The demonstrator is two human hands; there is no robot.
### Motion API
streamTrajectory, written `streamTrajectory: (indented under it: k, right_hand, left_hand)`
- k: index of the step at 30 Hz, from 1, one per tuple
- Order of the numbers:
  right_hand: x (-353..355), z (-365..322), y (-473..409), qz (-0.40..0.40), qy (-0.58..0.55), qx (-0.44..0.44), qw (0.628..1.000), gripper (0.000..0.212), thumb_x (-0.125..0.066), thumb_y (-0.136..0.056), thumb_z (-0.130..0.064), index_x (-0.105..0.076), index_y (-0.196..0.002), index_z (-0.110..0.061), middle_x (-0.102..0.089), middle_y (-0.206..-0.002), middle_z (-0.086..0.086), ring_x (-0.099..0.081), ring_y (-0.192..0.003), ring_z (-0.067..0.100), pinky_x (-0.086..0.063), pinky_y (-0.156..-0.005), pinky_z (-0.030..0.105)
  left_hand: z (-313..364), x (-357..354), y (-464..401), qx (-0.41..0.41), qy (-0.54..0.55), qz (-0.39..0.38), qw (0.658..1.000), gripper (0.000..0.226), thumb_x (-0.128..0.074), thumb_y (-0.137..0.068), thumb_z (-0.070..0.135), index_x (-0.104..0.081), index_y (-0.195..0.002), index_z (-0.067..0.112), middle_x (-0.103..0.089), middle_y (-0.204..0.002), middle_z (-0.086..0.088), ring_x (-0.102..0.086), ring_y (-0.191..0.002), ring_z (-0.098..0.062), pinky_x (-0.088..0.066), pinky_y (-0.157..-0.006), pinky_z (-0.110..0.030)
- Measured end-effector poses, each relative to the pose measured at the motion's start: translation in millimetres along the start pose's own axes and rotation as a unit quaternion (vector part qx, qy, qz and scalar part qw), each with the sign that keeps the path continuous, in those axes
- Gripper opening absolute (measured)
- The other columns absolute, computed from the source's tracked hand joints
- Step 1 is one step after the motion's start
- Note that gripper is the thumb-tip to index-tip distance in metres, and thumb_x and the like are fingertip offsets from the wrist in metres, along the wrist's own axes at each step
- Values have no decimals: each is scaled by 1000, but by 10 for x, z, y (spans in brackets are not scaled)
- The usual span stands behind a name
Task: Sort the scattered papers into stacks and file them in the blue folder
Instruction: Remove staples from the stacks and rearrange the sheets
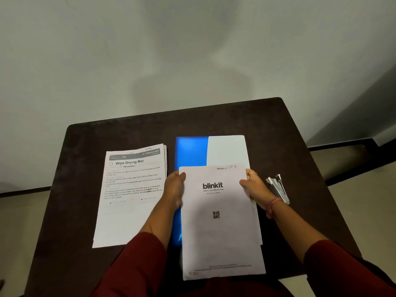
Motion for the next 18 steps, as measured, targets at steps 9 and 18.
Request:
streamTrajectory:
  k: [9, 18]
  right_hand:
    - [29, -653, -181, 2, 242, 158, 957, 41, -48, -91, -1, -53, -130, -8, -49, -128, 10, -51, -116, 20, -36, -99, 22]
    - [-155, -675, -317, -70, 345, 136, 926, 31, -43, -94, -2, -69, -112, -6, -62, -123, 9, -56, -116, 22, -36, -96, 17]
  left_hand:
    - [-200, -37, 1, -15, -35, 56, 998, 16, -44, -94, 1, -58, -88, 5, -62, -82, -9, -56, -71, -20, -46, -58, -19]
    - [-4, -156, -23, -120, -155, 2, 981, 60, -52, -88, -7, -37, -139, 20, -47, -122, 4, -58, -71, 12, -44, -65, -5]
Point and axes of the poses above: each hand's wrist, its own y-axis away from the middle knuckle, its own x-axis out of the back of the hand, z = x × y, the point moved 6 cm from there along -y, towards the middle knuckle
